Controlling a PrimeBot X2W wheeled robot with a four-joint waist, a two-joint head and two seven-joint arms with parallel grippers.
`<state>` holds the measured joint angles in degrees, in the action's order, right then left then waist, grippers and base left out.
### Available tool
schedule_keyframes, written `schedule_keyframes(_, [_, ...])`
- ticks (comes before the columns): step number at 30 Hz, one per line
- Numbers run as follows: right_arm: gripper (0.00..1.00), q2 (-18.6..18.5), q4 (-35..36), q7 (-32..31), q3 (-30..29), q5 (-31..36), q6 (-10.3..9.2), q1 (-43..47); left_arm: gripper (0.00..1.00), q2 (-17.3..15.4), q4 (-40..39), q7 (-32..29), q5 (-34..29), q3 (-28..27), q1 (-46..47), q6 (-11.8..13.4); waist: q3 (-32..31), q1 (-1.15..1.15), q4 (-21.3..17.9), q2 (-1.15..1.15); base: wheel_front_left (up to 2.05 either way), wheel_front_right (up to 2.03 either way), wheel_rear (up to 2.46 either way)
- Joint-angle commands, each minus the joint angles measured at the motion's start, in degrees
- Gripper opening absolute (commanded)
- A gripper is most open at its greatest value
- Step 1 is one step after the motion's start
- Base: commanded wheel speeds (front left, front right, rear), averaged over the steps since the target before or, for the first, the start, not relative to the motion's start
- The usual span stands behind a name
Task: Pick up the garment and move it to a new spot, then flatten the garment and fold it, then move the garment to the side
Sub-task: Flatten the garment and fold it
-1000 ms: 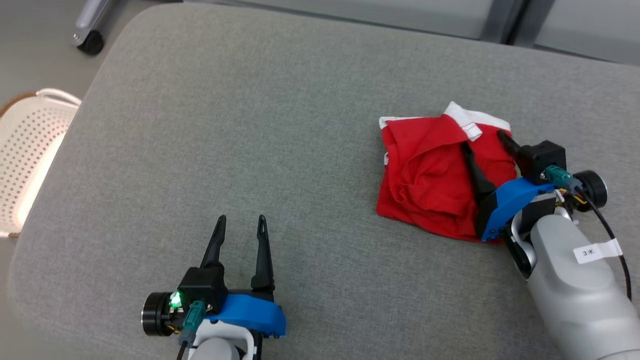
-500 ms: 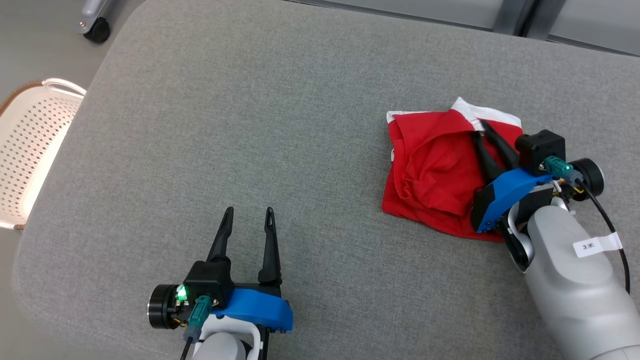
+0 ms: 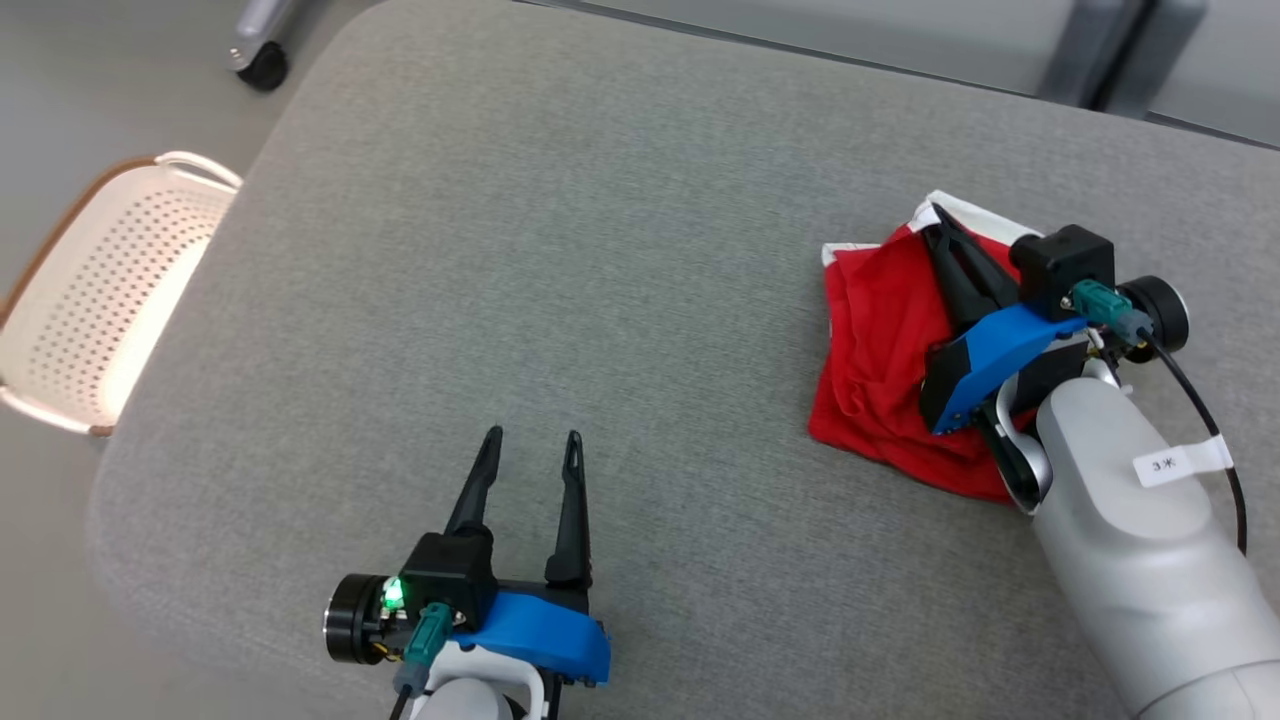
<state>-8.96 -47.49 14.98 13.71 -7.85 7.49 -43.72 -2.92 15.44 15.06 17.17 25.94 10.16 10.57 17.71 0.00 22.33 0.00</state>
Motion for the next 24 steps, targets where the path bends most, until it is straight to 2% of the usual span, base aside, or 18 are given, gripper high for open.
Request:
schedule_keyframes(1, [0.01,0.16,-0.48,0.29,0.13,0.45,0.00,-1.37,1.00,0.04,0.17,0.14,0.26,0.10,-0.24,0.09,0.22,0.00,0.81,0.00,0.00,0.00,0.00])
schedule_keyframes(2, [0.35,0.27,-1.11,0.29,-0.13,0.49,0.00,-1.86,1.00,0.02,0.34,0.14,0.54,0.32,-0.42,0.20,0.21,0.00,1.45,0.00,0.00,0.00,0.00])
schedule_keyframes(3, [0.85,0.65,-1.66,0.29,0.01,0.71,0.00,-2.39,1.00,0.03,0.57,0.14,0.68,0.53,-0.52,0.24,0.16,0.00,1.98,0.00,0.00,0.00,0.00])
schedule_keyframes(4, [1.00,1.13,-2.48,0.29,0.02,0.56,0.00,-2.88,1.00,0.05,0.75,0.14,0.77,0.88,-0.53,0.13,0.13,0.00,2.50,0.00,0.00,0.00,0.00])
schedule_keyframes(8, [1.00,3.64,-3.41,0.29,2.03,-1.48,0.00,-4.24,1.00,0.05,1.65,0.14,1.71,1.22,-1.30,0.10,-0.31,0.00,3.43,0.00,0.00,0.00,0.00])
schedule_keyframes(11, [1.00,4.38,-1.43,0.30,3.64,-2.90,0.00,-3.73,1.00,0.05,1.75,0.14,1.85,1.06,-1.34,0.27,-0.59,0.00,3.15,0.00,0.00,0.00,0.00])
schedule_keyframes(13, [1.00,5.23,1.62,0.27,7.26,-7.11,0.00,-1.05,1.00,0.03,1.59,0.14,1.80,0.48,-1.39,0.45,-1.23,0.00,2.20,0.00,0.00,0.00,0.00])
schedule_keyframes(17, [1.00,4.53,4.53,0.29,9.69,-10.82,0.00,0.66,1.00,0.03,1.60,0.14,1.17,-0.44,-1.27,0.57,-2.11,0.00,0.54,0.00,0.00,0.00,0.00])
schedule_keyframes(20, [1.00,2.64,7.25,0.28,8.01,-11.87,0.00,3.38,1.00,0.05,1.46,0.14,0.29,-1.69,-1.35,0.82,-3.34,0.00,-1.55,0.00,0.00,0.00,0.00])
schedule_keyframes(24, [1.00,1.42,9.98,0.29,1.42,-9.84,0.00,7.92,1.00,0.02,1.61,0.14,-1.32,-3.87,-1.99,0.73,-5.35,0.00,-4.71,0.00,0.00,0.00,0.00])
